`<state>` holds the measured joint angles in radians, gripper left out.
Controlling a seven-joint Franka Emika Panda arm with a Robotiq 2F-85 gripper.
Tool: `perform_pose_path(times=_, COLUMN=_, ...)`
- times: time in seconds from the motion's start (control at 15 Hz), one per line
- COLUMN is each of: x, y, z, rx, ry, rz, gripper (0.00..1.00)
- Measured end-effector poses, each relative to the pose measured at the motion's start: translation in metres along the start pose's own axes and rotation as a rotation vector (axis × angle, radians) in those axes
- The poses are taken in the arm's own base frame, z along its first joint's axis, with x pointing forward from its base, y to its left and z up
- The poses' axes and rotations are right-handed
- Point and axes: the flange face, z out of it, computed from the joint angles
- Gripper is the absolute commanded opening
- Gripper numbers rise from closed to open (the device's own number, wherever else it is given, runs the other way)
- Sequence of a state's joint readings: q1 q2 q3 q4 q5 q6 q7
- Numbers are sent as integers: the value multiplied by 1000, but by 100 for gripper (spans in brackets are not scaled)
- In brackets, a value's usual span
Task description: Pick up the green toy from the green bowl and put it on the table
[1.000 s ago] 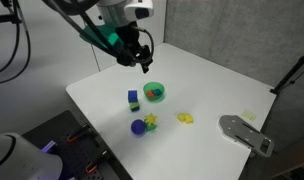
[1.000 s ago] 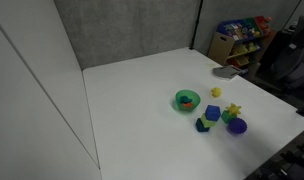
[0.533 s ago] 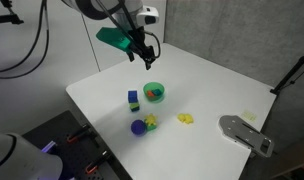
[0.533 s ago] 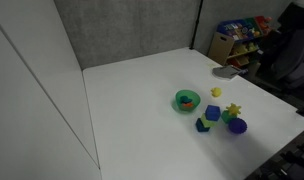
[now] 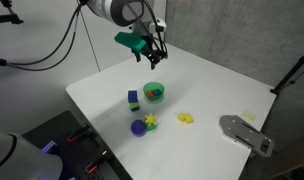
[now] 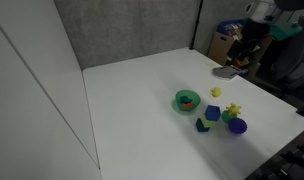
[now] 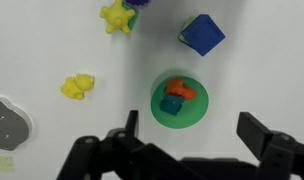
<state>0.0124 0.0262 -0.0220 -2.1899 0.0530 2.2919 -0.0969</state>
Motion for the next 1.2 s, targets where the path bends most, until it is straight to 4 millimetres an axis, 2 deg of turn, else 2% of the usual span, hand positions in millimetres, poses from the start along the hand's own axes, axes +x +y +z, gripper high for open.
perform_pose_path(times=0.33, x=40, y=-24, z=52, rx=5, ry=-50, rz=29, gripper=100)
perform_pose_path(times=0.73, x=84, y=-43, z=129, rx=-6, ry=-64, rz=7, gripper=100)
perform_pose_path(times=1.0, x=106, y=-49, z=179, rx=-24, ry=-63, rz=-27, gripper=100)
perform_pose_path(times=1.2, x=116, y=-55, z=210, rx=-34, ry=-72, rz=-49, gripper=100)
